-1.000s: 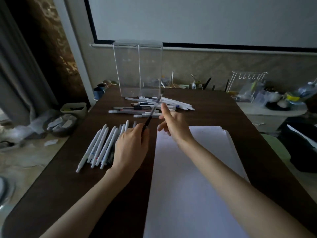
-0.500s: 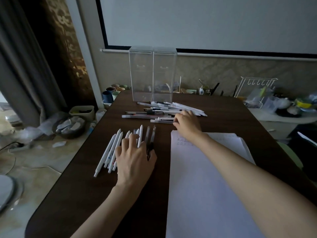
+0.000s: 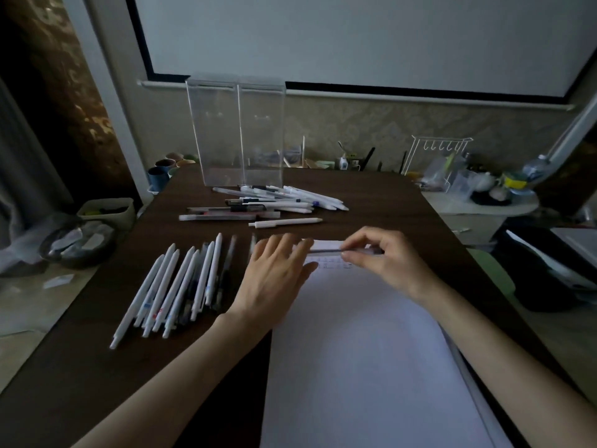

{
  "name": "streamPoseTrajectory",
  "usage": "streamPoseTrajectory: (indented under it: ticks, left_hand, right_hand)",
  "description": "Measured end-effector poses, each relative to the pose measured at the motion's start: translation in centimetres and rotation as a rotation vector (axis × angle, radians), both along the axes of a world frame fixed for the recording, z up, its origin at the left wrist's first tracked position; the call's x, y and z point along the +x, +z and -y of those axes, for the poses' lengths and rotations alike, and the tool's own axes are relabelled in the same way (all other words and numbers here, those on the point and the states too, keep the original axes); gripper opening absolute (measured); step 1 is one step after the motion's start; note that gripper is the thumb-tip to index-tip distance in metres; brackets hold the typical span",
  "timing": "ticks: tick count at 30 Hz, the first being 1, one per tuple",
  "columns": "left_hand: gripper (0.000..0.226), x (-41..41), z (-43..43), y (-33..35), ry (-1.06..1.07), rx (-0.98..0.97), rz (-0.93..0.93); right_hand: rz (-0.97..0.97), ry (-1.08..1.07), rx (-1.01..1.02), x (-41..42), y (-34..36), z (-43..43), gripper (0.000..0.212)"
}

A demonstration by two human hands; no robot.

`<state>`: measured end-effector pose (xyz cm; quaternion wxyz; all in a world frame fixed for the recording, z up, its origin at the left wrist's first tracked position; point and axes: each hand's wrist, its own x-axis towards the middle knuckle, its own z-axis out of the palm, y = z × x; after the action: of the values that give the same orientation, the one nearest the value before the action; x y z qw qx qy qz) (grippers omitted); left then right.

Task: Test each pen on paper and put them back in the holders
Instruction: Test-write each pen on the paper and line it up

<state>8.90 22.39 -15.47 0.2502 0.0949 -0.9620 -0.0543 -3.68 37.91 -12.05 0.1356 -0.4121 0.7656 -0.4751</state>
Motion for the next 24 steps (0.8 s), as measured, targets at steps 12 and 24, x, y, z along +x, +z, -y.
streamPoseTrajectory:
  ticks: [12,24]
  left_hand:
    - [0.038,0.6,-2.2,-0.7,-0.332,0.238,0.128]
    - [0.023,0.6,-2.3,-0.4,-0.34,0.421,0.042]
  right_hand:
    - [0.414,0.173,-0.179,1.3,-2.3,-0.9,0.011]
    - [0.468,0.22,-0.246,0.7,-2.5,-0.9,0.012]
